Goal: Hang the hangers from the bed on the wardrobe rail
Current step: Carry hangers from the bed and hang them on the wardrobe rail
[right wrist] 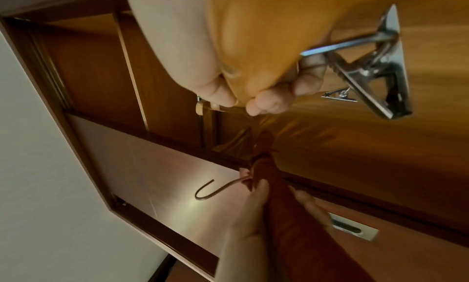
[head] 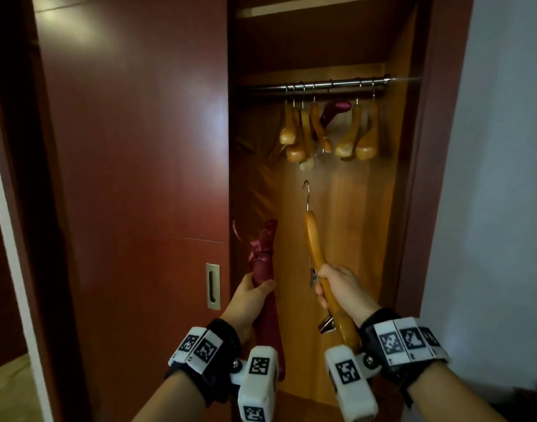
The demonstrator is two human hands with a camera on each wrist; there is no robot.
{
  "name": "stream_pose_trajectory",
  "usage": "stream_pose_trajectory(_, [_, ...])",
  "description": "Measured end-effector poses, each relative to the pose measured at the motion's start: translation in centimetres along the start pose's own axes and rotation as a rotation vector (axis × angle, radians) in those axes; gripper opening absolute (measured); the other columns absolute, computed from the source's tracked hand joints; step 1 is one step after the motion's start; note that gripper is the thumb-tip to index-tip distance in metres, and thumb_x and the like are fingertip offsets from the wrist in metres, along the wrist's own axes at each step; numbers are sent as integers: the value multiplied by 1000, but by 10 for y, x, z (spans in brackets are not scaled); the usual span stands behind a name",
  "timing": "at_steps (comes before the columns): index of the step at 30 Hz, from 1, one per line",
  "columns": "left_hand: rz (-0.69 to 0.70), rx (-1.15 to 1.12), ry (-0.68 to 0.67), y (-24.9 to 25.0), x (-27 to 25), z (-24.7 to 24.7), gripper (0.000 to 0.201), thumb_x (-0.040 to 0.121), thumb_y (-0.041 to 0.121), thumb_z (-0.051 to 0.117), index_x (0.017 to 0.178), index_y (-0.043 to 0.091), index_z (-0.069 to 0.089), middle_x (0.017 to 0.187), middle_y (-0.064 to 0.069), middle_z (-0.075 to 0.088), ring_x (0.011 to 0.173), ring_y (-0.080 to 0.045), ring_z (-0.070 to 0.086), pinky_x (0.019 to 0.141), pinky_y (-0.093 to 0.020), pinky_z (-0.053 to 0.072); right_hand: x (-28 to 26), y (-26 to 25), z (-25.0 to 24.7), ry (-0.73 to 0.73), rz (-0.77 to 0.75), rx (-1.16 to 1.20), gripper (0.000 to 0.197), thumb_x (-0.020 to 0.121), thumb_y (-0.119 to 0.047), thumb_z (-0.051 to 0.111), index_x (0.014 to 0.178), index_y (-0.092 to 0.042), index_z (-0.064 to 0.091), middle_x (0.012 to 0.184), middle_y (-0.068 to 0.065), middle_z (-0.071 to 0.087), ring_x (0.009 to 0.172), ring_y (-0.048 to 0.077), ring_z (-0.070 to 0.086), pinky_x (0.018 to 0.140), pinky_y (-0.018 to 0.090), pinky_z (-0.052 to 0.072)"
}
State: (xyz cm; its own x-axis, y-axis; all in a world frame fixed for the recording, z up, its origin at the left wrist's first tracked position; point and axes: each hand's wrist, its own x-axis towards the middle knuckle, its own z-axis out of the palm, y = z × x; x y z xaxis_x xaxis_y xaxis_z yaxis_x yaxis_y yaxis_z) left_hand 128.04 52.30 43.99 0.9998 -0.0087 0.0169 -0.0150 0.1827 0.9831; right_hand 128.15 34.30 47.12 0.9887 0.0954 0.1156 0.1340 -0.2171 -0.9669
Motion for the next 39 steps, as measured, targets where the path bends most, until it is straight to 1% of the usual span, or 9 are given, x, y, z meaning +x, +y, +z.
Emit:
stream_pose_trajectory(7, [10, -2, 72, -2, 75, 0, 18, 98, 14, 52, 115, 14, 51, 79, -8, 64, 56, -18, 62, 58, -32, 50, 109, -29, -9, -110, -42, 28, 10, 98, -21, 40, 94, -15, 48, 63, -1, 50, 46, 13, 43, 50, 25, 36])
stream_pose_trajectory(12, [42, -14, 119, -1, 124, -4, 18, 98, 13, 52, 116, 13, 52, 78, -8, 65, 57, -18, 62, 56, -31, 49, 175, -52, 0, -167, -80, 39, 9, 97, -19, 42, 95, -14, 48, 61, 0, 50, 43, 14, 43, 46, 26, 34])
stream_pose_trajectory(16, [57, 21, 105, 1, 155, -9, 19, 97, 15, 52, 116, 16, 50, 84, -9, 65, 61, -18, 61, 59, -32, 49, 219, -76, 9, -154, -92, 30, 12, 94, -21, 43, 86, -13, 46, 61, 1, 49, 41, 14, 43, 46, 26, 35])
stream_pose_trajectory(22, [58, 49, 76, 0, 202, -17, 20, 98, 20, 51, 117, 15, 48, 93, -11, 65, 67, -18, 62, 58, -30, 49, 264, -104, 24, -120, -131, 25, 10, 92, -22, 45, 94, -12, 44, 63, 3, 50, 44, 16, 43, 45, 25, 35])
stream_pose_trajectory(25, [74, 90, 77, 12, 226, -18, 23, 97, 27, 54, 118, 21, 47, 101, -2, 66, 83, -14, 65, 67, -28, 53, 280, -120, 32, -99, -152, 40, 8, 93, -21, 45, 92, -12, 45, 63, 3, 50, 43, 16, 43, 45, 24, 36])
stream_pose_trajectory(29, [134, 98, 49, 21, 258, -15, 55, 87, 38, 62, 137, 21, 47, 120, -4, 67, 107, -23, 66, 94, -44, 53, 299, -140, 42, 2, -179, 64, 12, 91, -21, 45, 96, -10, 48, 62, 3, 50, 43, 17, 44, 44, 22, 35])
stream_pose_trajectory(32, [189, 121, 21, 31, 270, -11, 50, 86, 37, 62, 132, 18, 53, 117, -5, 68, 106, -24, 64, 93, -41, 52, 308, -152, 48, 30, -200, 74, 10, 89, -21, 45, 90, -11, 49, 62, 3, 50, 44, 18, 44, 45, 23, 35])
stream_pose_trajectory(35, [197, 83, 21, 38, 284, -7, 64, 74, 40, 65, 129, 7, 55, 112, -12, 68, 97, -27, 66, 89, -44, 53, 319, -166, 51, 31, -229, 120, 9, 88, -20, 45, 82, -13, 47, 63, 4, 50, 46, 20, 45, 48, 25, 36])
stream_pose_trajectory(39, [136, 48, 98, 51, 298, 1, 50, 83, 32, 63, 128, 14, 51, 123, -15, 63, 109, -32, 62, 97, -50, 49, 332, -187, 50, -2, -258, 179, 10, 88, -18, 42, 80, -15, 46, 63, 5, 49, 50, 21, 45, 54, 28, 36])
